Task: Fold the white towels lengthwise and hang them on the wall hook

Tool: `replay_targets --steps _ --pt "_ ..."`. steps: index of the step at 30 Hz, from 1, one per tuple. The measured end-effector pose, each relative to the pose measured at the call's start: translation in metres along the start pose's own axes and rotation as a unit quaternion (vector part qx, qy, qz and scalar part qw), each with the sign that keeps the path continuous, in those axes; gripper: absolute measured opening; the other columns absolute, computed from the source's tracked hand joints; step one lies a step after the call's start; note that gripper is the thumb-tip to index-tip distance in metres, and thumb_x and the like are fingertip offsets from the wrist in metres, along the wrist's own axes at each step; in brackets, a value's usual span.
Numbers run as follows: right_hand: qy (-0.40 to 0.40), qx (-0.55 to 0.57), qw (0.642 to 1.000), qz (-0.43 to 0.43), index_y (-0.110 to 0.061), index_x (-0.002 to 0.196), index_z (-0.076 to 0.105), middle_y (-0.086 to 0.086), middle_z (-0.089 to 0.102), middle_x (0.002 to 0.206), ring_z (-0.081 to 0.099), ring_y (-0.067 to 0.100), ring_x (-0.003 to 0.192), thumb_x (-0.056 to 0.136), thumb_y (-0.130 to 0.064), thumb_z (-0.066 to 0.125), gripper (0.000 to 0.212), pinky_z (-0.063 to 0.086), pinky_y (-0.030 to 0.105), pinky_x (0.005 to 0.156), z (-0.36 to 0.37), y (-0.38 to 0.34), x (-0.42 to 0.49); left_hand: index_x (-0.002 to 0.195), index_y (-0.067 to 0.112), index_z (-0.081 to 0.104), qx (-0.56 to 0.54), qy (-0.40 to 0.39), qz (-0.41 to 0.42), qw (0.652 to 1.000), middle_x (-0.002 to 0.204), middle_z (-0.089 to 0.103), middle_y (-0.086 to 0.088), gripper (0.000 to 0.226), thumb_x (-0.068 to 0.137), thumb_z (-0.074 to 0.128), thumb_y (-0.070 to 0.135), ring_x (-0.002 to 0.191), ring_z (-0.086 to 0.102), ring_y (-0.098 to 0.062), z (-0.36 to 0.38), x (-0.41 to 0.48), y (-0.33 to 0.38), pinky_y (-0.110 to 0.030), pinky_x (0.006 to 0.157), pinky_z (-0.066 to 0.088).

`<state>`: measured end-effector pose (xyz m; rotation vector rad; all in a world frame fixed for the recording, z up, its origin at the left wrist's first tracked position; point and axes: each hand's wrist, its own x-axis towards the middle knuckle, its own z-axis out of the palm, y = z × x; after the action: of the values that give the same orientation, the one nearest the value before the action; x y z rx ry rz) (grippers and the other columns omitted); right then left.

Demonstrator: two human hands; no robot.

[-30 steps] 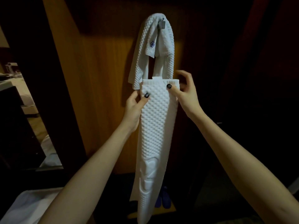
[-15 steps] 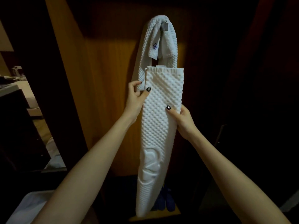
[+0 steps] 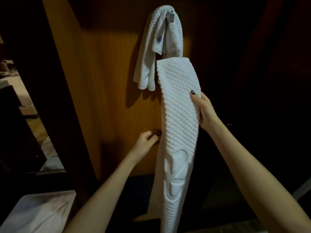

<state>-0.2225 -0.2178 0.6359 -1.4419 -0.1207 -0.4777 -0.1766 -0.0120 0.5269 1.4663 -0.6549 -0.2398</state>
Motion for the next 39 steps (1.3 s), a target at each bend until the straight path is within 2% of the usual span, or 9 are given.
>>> replay_targets --steps 3,6,10,14,18,21,27,34,39 --pt "-0.011 0.021 1.000 0.005 -0.012 0.122 0.055 0.002 0.070 0.106 0.069 0.017 0.093 0.096 -0.021 0.050 0.028 0.057 0.030 0.077 -0.005 -0.009 0.000 0.050 0.020 0.041 0.126 -0.031 -0.004 0.992 0.042 0.037 0.016 0.048 0.097 0.051 0.019 0.038 0.031 0.000 0.004 0.001 0.004 -0.016 0.044 0.025" --pt "-0.008 0.032 0.999 0.003 -0.012 0.126 0.053 0.003 0.068 0.109 0.068 0.017 0.095 0.100 -0.019 0.046 0.027 0.057 0.030 0.079 -0.010 -0.017 0.001 0.046 0.019 0.039 0.131 -0.031 0.028 0.990 0.046 0.035 0.015 0.051 0.093 0.058 0.015 0.040 0.033 0.001 0.002 0.002 0.009 -0.012 0.045 0.026" --pt "-0.009 0.054 0.998 0.008 -0.010 0.131 0.050 0.002 0.068 0.112 0.068 0.018 0.101 0.100 -0.020 0.047 0.033 0.057 0.031 0.081 -0.016 -0.021 0.002 0.076 0.018 0.073 0.106 -0.049 0.094 0.989 0.079 0.059 0.001 0.019 0.080 0.071 0.000 0.075 0.057 0.001 0.000 -0.004 0.021 -0.011 0.071 0.042" --pt "-0.013 0.061 0.998 -0.002 -0.011 0.135 0.048 0.006 0.065 0.119 0.065 0.022 0.107 0.098 -0.023 0.049 0.038 0.055 0.036 0.087 -0.014 -0.020 0.004 0.069 0.013 0.065 0.227 0.026 0.213 0.950 0.070 0.050 0.010 0.021 0.073 0.071 -0.007 0.067 0.050 0.001 0.006 -0.004 0.019 -0.014 0.063 0.037" --pt "0.024 0.065 0.998 -0.004 -0.011 0.137 0.047 0.009 0.064 0.124 0.065 0.024 0.109 0.099 -0.021 0.052 0.040 0.056 0.036 0.085 -0.009 -0.017 0.007 0.100 0.016 0.055 0.318 0.112 0.246 0.909 0.092 0.060 -0.003 0.029 0.078 0.061 -0.003 0.080 0.056 -0.014 0.008 -0.011 0.008 -0.028 0.067 0.047" --pt "0.044 0.052 0.998 -0.012 -0.011 0.136 0.048 0.011 0.064 0.125 0.066 0.025 0.109 0.098 -0.020 0.054 0.039 0.057 0.036 0.083 -0.002 -0.013 0.008 0.095 0.004 0.062 0.355 0.124 0.292 0.879 0.087 0.054 -0.009 0.021 0.078 0.056 -0.007 0.073 0.050 -0.015 0.012 -0.014 0.000 -0.023 0.066 0.040" --pt "0.079 0.053 0.995 -0.023 -0.013 0.129 0.054 0.008 0.068 0.119 0.068 0.024 0.104 0.097 -0.016 0.056 0.032 0.057 0.033 0.079 0.000 -0.009 0.011 0.092 -0.003 0.069 0.258 0.054 0.208 0.942 0.096 0.050 -0.007 0.017 0.087 0.055 0.005 0.085 0.047 -0.001 0.011 -0.019 -0.014 -0.002 0.074 0.035" --pt "0.135 -0.013 0.988 -0.068 -0.023 0.117 0.058 0.002 0.070 0.112 0.070 0.016 0.098 0.096 -0.017 0.059 0.022 0.058 0.029 0.076 0.005 -0.006 0.017 0.070 0.016 0.048 0.265 0.052 0.086 0.959 0.080 0.040 0.009 0.034 0.074 0.080 0.027 0.071 0.046 -0.005 0.026 -0.009 -0.048 -0.018 0.060 0.038" --pt "0.173 -0.029 0.981 -0.085 -0.026 0.111 0.059 -0.003 0.070 0.104 0.071 0.009 0.091 0.095 -0.016 0.060 0.018 0.055 0.021 0.070 0.000 -0.008 0.019 0.078 0.008 0.064 0.211 0.036 0.027 0.976 0.079 0.052 0.000 0.022 0.080 0.074 0.027 0.075 0.055 -0.015 0.030 -0.004 -0.065 -0.032 0.066 0.046"
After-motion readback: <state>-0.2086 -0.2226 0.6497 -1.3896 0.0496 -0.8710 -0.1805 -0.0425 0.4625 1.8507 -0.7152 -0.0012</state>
